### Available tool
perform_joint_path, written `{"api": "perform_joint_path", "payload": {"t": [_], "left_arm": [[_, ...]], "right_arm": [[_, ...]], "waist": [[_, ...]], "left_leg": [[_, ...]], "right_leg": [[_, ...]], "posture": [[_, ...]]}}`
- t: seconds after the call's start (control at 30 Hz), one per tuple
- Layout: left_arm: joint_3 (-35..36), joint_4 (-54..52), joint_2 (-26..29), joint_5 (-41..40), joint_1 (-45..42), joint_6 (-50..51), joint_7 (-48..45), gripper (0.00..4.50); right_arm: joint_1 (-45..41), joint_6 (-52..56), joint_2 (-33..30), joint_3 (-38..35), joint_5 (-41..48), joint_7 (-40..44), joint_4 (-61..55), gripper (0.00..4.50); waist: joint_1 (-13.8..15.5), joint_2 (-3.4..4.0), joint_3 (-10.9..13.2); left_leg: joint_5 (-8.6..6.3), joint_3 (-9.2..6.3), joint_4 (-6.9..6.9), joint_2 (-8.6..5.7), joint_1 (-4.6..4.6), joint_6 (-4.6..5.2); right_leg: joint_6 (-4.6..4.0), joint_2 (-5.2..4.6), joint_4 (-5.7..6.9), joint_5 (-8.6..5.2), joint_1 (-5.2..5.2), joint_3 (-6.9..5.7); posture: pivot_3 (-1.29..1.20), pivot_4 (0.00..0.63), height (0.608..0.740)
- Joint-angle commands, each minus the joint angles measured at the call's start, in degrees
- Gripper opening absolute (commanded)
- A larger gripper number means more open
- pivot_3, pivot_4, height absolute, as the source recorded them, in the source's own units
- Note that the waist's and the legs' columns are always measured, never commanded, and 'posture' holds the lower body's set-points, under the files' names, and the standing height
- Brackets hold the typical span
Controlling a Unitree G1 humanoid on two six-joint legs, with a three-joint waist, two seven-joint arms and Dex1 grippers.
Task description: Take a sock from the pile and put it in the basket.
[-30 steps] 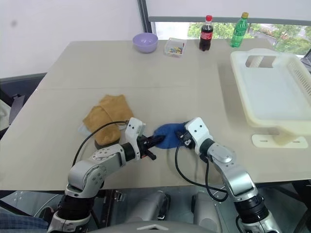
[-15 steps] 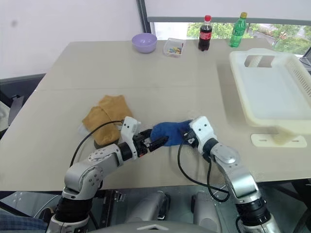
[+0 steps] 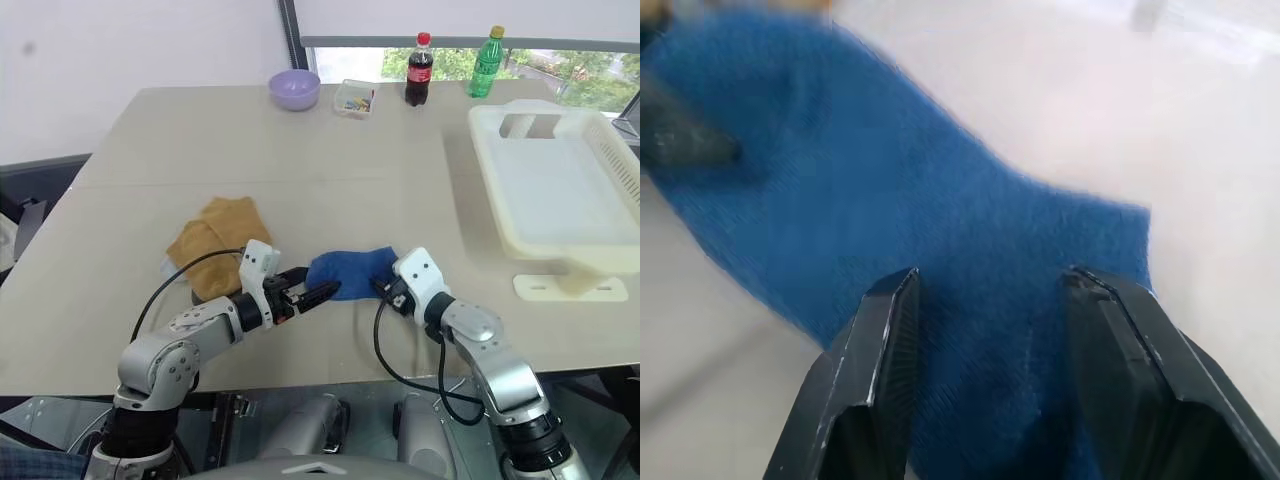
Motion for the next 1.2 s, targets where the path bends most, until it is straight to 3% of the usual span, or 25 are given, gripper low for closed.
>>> {"api": "perform_joint_path", "payload": {"t": [0.03,0.23,0.73,0.93,1.1,1.2], "left_arm": [[1.6,0.7,0.8,-1.1,1.0,2.5,0.5,4.41],[4.9,1.5,-1.5,-6.7,1.2,7.6,2.7,4.41],[17.8,8.2,-6.1,-24.0,-2.3,26.7,11.5,4.41],[21.2,10.3,-5.2,-26.2,-2.9,29.1,13.3,4.41],[23.4,11.9,2.5,-26.8,-3.1,29.1,10.6,4.41],[21.6,12.7,4.1,-27.2,-2.8,29.6,9.6,4.41]], "right_arm": [[-1.1,0.1,-1.3,-0.7,1.5,2.0,-2.5,2.33],[0.9,0.7,-5.1,1.5,-0.2,4.0,-1.6,2.33],[-0.4,-1.5,-4.7,5.6,-3.6,5.5,1.9,2.33],[-0.2,-2.1,-4.5,6.0,-4.9,4.9,2.2,2.33],[-0.3,-2.6,-4.5,6.2,-5.8,4.9,2.4,2.33],[-0.4,-2.8,-4.2,6.4,-5.9,5.0,2.9,2.33]], "waist": [[0.1,0.0,0.0],[0.1,0.0,0.0],[0.2,-0.04,-0.1],[0.0,-0.08,-0.1],[-0.3,-0.1,-0.1],[-0.8,-0.08,-0.1]], "left_leg": [[0.0,0.0,0.0,0.0,0.0,0.0],[0.0,0.01,-0.02,-0.01,-0.02,0.0],[-0.02,0.03,-0.04,0.03,0.22,-0.03],[-0.03,0.06,-0.1,0.03,0.44,-0.07],[-0.02,0.14,-0.19,0.13,0.54,-0.13],[0.0,0.15,-0.22,0.27,0.56,-0.19]], "right_leg": [[0.0,0.0,0.0,0.0,0.0,-0.01],[-0.01,-0.01,-0.05,0.0,0.0,0.01],[0.0,0.02,-0.02,-0.01,0.18,0.04],[0.0,0.04,-0.02,-0.01,0.35,0.08],[0.0,0.14,-0.01,-0.02,0.36,0.18],[0.0,0.23,-0.02,-0.02,0.35,0.19]], "posture": [[0.0,0.15,0.74],[0.0,0.15,0.74],[0.0,0.15,0.74],[0.0,0.15,0.74],[0.0,0.15,0.74],[0.0,0.15,0.74]]}}
